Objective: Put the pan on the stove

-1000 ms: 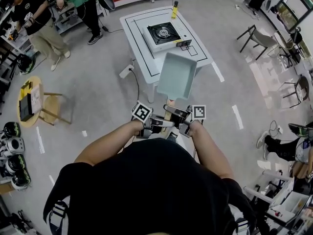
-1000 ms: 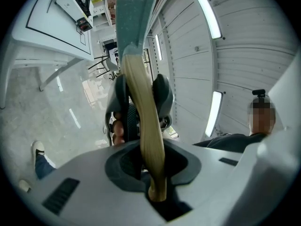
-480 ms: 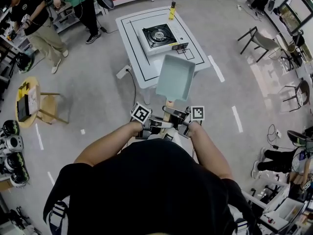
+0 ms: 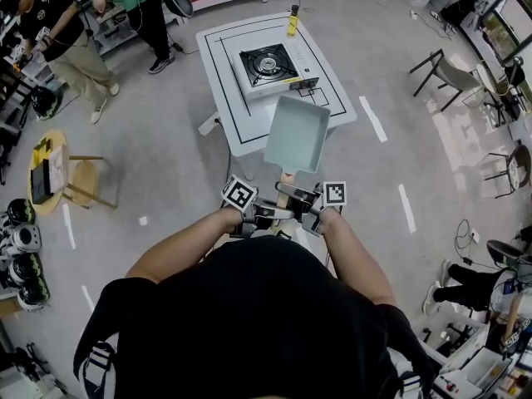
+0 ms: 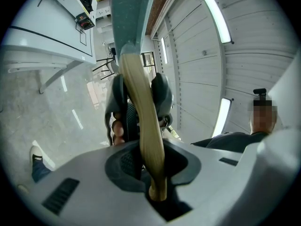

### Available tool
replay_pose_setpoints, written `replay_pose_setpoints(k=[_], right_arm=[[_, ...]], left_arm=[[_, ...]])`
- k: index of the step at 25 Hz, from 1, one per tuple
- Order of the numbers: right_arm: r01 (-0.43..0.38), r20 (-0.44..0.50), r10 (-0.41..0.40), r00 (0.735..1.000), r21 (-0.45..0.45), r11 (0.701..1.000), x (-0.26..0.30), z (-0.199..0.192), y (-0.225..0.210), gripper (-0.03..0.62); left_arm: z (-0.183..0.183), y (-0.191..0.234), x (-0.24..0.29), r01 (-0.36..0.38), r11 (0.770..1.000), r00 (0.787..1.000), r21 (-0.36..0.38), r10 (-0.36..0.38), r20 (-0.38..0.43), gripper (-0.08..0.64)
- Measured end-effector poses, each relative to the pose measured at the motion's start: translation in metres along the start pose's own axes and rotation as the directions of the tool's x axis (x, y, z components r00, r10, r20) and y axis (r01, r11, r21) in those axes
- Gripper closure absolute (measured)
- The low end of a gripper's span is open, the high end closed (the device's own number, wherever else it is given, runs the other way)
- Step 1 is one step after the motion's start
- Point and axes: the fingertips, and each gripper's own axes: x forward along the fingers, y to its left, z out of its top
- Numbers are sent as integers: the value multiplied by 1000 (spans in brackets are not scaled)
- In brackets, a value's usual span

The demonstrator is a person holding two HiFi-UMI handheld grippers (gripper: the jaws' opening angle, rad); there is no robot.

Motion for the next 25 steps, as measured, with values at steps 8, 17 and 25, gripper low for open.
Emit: replay_pose_setpoints(k=[8, 17, 25], right_arm=[[-14, -13, 15, 1000, 22, 1000, -22, 25, -2, 465], [-18, -54, 19, 998, 25, 1000, -40, 46, -6, 465], [-12, -66, 14, 998, 30, 999, -59, 70, -12, 465]], left_arm=[[25, 6, 24, -4, 1000, 1000, -8, 4, 27, 475], [46, 17, 45, -12, 1000, 999, -8, 12, 47, 474], [69, 31, 64, -33, 999, 998, 14, 32, 47, 474]])
